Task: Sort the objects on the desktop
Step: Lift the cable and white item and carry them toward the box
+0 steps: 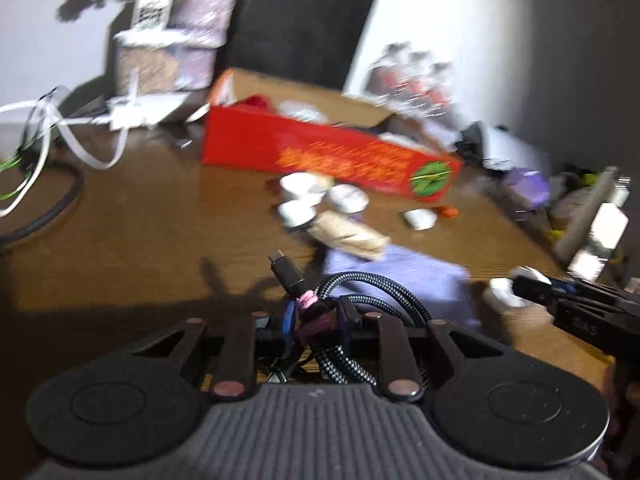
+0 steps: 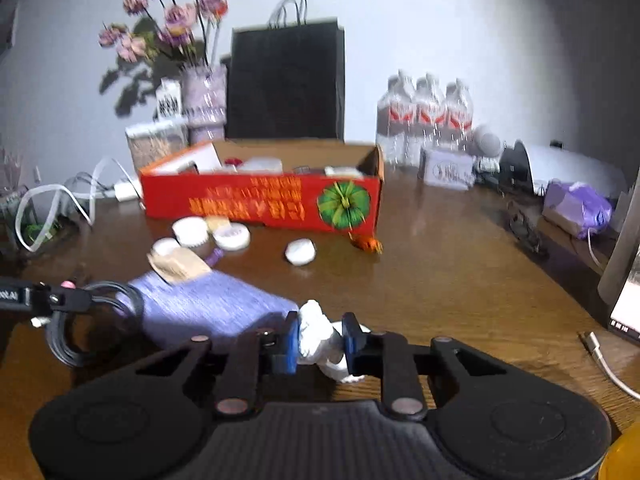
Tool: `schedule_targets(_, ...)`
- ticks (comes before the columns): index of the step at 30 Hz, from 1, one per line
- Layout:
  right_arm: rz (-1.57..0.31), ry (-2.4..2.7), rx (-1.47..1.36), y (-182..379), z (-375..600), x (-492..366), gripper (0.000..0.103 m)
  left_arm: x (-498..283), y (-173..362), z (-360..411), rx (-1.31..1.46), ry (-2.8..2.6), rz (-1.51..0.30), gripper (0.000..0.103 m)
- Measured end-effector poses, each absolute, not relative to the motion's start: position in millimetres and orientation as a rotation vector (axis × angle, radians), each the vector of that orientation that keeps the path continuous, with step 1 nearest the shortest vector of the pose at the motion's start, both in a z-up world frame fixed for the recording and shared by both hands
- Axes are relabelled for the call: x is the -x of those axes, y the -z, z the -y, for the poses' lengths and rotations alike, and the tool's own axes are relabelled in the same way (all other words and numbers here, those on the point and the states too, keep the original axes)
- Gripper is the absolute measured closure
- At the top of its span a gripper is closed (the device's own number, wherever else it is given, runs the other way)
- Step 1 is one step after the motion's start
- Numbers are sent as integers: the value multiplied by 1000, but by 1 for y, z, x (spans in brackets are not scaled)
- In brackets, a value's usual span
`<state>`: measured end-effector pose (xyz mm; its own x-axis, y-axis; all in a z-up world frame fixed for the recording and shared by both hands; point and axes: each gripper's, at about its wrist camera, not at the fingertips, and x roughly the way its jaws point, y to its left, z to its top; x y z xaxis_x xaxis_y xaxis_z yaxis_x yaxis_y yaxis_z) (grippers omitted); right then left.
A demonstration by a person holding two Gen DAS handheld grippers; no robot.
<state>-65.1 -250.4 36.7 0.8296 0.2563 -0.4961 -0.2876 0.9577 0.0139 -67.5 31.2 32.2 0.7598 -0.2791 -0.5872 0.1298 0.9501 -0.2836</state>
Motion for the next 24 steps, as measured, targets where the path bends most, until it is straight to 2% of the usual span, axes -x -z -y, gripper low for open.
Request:
schedule_targets(3,-560,-408,84,-45,241,79,82,78,-42,-32,275,348,-678,80)
schedule_targets(8,-654,-423,144,-18,225,86,81,86,-24,-25,244,372,-748,80)
schedule_targets(9,-670,-425,136,-14,225,87,78,89,-20,-22,225,363,-761,80)
schedule_targets(11,-686,-431,122,-10,225,90,66,95,-17,-16,181,344,-764,79)
schedule_targets(12,-680,-431,120,-10,225,93,57,99,-17,-13,150,336,-754,73)
schedule_targets(13,-678,-430,124,-10,226,96,57,103,-19,-9,105,335,-746,69)
schedule_targets(15,-671,-421,127,-11,228,100,57,108,-21,-3,34,325,-731,44)
schedule_targets(17,-663,-421,124,-12,230,104,57,112,-23,4,-23,304,-726,39)
schedule_targets(19,-660,-428,120,-12,232,106,57,109,-20,8,-55,293,-737,41)
schedule_targets(21,-669,-432,121,-11,232,107,59,108,-18,8,-64,286,-730,73)
schedule_targets(22,-676,-433,122,-10,232,105,75,108,-18,7,-61,286,-727,76)
schedule_targets(23,-673,-434,118,-11,232,105,84,107,-18,6,-47,288,-729,81)
schedule_targets(24,-668,-429,104,-12,233,104,83,107,-20,3,-25,296,-730,83)
